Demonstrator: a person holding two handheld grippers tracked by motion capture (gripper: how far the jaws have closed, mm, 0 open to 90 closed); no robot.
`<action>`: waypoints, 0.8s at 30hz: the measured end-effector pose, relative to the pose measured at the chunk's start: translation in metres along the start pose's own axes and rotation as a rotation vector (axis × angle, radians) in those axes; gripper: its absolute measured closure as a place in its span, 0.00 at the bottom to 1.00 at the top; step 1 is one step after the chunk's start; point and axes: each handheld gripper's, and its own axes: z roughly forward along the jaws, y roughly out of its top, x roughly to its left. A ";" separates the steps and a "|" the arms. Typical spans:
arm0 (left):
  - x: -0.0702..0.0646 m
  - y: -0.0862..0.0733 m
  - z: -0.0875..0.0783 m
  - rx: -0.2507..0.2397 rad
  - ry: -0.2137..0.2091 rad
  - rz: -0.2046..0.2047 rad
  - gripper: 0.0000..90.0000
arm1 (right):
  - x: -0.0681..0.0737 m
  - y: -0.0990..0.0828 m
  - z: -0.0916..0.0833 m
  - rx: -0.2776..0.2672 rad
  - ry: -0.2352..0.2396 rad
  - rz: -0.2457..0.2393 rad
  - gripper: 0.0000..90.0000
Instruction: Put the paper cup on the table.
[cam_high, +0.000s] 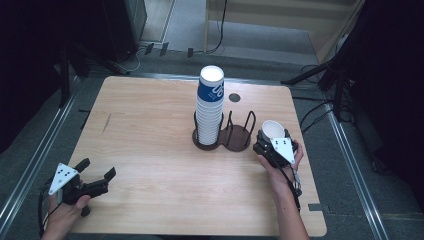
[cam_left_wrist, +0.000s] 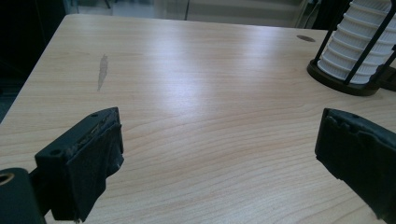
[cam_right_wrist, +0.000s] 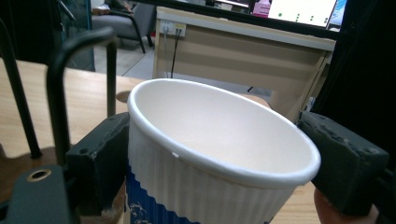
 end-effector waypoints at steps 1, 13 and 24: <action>0.000 0.000 0.000 0.000 -0.001 0.003 0.02 | -0.001 -0.002 0.002 0.006 -0.013 -0.013 0.16; 0.002 0.000 0.000 -0.003 -0.004 -0.002 0.02 | -0.003 -0.009 0.007 0.039 -0.026 -0.048 0.16; 0.001 -0.001 0.000 0.001 -0.010 -0.007 0.02 | -0.002 -0.011 0.008 0.055 -0.042 -0.058 0.15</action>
